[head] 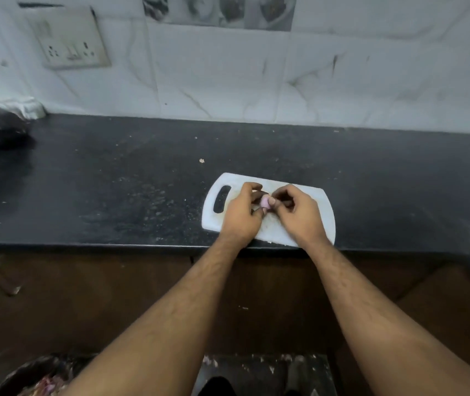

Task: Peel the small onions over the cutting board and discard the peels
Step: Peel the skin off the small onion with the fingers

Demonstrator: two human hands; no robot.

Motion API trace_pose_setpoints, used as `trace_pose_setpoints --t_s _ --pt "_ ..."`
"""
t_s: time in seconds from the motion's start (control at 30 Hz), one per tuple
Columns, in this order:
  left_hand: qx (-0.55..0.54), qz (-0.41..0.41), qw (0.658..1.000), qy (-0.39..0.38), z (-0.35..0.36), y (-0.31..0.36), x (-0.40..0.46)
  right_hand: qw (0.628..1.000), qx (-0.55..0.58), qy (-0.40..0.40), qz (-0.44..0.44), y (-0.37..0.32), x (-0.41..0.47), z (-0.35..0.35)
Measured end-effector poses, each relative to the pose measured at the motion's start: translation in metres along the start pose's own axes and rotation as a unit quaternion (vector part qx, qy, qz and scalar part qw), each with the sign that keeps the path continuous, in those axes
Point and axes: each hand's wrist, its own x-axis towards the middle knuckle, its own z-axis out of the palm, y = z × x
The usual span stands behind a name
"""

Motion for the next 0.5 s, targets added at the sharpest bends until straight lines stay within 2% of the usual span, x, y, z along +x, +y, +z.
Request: trace_pose_setpoints --t_s 0.07,0.33,0.5 --pt "0.000 0.021 0.999 0.036 -0.004 0.010 -0.015 0.999 -0.002 0.006 -0.046 -0.007 -0.005 -0.002" --pt "-0.022 0.007 0.998 0.056 -0.002 0.010 -0.006 1.000 -0.024 0.011 0.007 -0.005 0.005 0.006" --pt "-0.023 0.019 0.998 0.052 -0.002 0.012 -0.007 0.998 -0.054 0.013 0.003 -0.003 0.007 0.007"
